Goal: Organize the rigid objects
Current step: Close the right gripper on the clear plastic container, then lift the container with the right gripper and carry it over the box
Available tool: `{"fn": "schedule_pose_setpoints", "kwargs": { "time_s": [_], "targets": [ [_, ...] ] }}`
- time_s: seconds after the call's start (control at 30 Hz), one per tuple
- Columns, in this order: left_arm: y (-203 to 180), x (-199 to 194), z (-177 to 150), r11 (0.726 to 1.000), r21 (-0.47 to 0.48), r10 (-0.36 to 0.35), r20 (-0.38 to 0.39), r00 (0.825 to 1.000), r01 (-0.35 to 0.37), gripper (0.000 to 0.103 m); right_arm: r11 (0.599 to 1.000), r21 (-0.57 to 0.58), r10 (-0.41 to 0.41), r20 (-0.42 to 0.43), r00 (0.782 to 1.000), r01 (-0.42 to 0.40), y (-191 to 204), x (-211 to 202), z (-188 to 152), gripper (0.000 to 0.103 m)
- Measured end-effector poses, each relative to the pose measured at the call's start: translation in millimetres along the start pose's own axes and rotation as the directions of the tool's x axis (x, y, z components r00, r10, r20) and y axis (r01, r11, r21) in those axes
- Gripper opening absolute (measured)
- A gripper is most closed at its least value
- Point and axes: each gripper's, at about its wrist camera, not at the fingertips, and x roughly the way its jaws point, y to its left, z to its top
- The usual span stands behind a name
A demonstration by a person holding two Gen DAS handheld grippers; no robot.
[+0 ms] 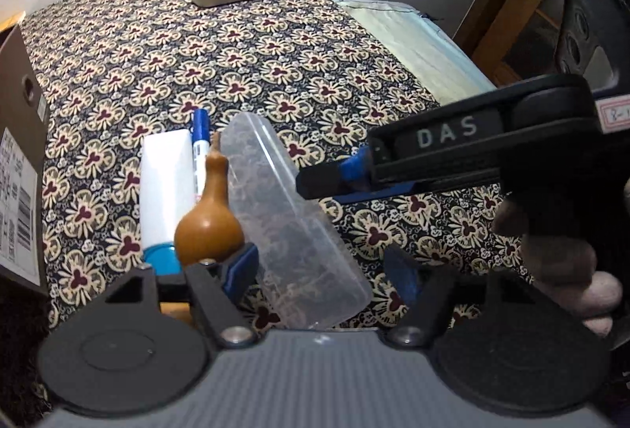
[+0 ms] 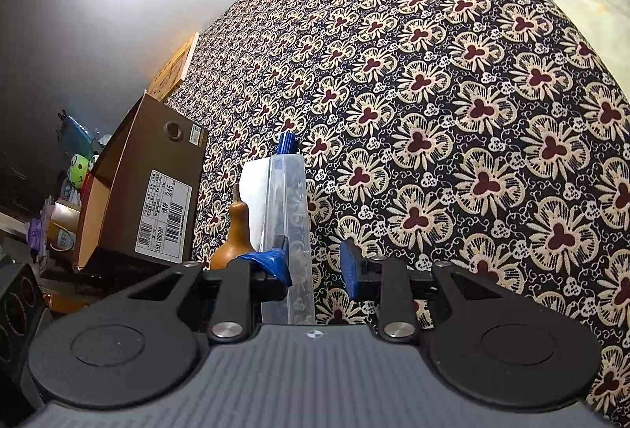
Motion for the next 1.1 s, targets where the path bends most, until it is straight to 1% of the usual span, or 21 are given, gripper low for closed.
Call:
{"fn": "schedule_pose_setpoints", "kwargs": {
  "time_s": [0.13,0.2,0.33,0.4,0.57,0.6,0.63,0.67,0.77,0.8,0.83,0.87,0.9,0.97,1.1],
  "targets": [
    [4,5,1,1.0,0.001,0.008,-0.016,1.0,-0.008,0.076,0.996,0.047,0.077,-0.024,0.997,-0.076,-11,1,-1,0.013],
    [5,9,2,1.0,0.008,0.01,-0.029,1.0,-0.01,0.079,0.994,0.051,0.101,-0.035,0.994,-0.099,-9,3,-1,0.013],
    [8,17,5,1.0,0.001,0.005,-0.061,0.998,-0.005,0.079,0.996,-0.013,0.085,-0.028,0.996,-0.086,0,5,-1,0.014],
    [8,20,7,1.0,0.001,0.009,-0.07,0.997,-0.009,0.079,0.995,-0.034,0.091,-0.042,0.995,-0.092,2,9,0,0.014],
    [7,27,10,1.0,0.011,0.023,-0.085,0.996,-0.022,0.078,0.993,-0.022,0.117,-0.066,0.991,-0.119,2,18,0,0.015],
    [7,29,10,0.999,0.015,0.03,-0.088,0.996,-0.029,0.075,0.993,-0.017,0.119,-0.065,0.991,-0.12,2,19,1,0.015],
    [8,30,10,0.999,0.019,0.035,-0.091,0.995,-0.033,0.07,0.993,-0.015,0.119,-0.061,0.991,-0.12,2,19,1,0.015],
    [8,30,11,0.999,0.026,0.044,-0.089,0.995,-0.041,0.068,0.993,-0.015,0.119,-0.058,0.991,-0.12,3,20,1,0.015],
    [7,31,13,0.997,0.037,0.069,-0.081,0.994,-0.066,0.045,0.994,-0.015,0.108,-0.059,0.992,-0.109,4,22,1,0.018],
    [9,31,15,0.997,0.031,0.073,-0.078,0.994,-0.071,0.04,0.994,-0.011,0.106,-0.052,0.993,-0.107,4,22,1,0.018],
    [11,31,15,0.997,0.021,0.077,-0.076,0.994,-0.076,0.038,0.995,-0.009,0.103,-0.046,0.994,-0.103,4,22,1,0.018],
    [13,31,16,0.997,0.014,0.081,-0.071,0.994,-0.081,0.031,0.995,-0.006,0.103,-0.041,0.994,-0.103,4,22,1,0.018],
    [15,31,16,0.996,0.005,0.086,-0.067,0.994,-0.086,0.028,0.994,-0.005,0.105,-0.038,0.994,-0.106,4,22,1,0.018],
    [18,30,18,0.997,-0.017,0.074,-0.067,0.995,-0.075,0.028,0.995,-0.019,0.101,-0.026,0.995,-0.101,3,18,0,0.018],
    [11,30,16,0.997,0.006,0.08,-0.061,0.995,-0.08,0.027,0.996,-0.05,0.08,-0.009,0.997,-0.08,8,12,-3,0.018]
  ]
}}
